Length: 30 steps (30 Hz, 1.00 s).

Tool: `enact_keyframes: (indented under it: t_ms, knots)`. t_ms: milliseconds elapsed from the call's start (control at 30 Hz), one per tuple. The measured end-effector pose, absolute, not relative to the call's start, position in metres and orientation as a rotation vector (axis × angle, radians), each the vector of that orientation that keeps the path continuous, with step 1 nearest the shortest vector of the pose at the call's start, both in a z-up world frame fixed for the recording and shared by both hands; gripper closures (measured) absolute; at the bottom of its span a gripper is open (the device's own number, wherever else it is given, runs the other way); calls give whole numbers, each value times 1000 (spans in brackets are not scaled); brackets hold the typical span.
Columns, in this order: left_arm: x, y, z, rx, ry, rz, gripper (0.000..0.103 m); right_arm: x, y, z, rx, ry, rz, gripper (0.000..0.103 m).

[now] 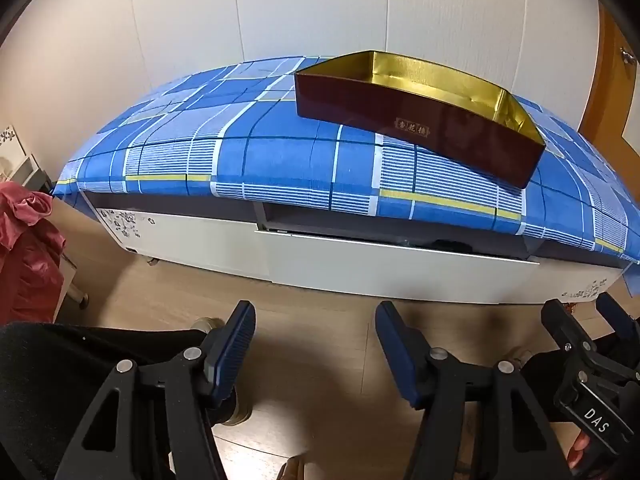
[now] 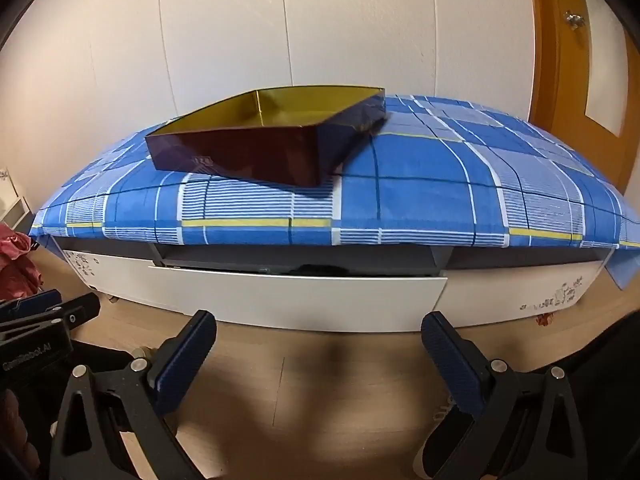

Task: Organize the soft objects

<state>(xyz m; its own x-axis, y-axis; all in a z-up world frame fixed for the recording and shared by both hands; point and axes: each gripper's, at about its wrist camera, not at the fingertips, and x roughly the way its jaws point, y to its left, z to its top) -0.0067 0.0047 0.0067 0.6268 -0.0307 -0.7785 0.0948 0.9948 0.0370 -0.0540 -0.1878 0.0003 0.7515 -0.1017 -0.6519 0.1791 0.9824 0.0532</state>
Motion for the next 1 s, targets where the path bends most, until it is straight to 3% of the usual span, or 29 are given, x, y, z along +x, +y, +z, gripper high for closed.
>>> enact_keyframes:
  t_ms: [1000]
  knots:
    - [-8,4,14,83,868,-93,40,-53,-189,2,149,697,-165,0]
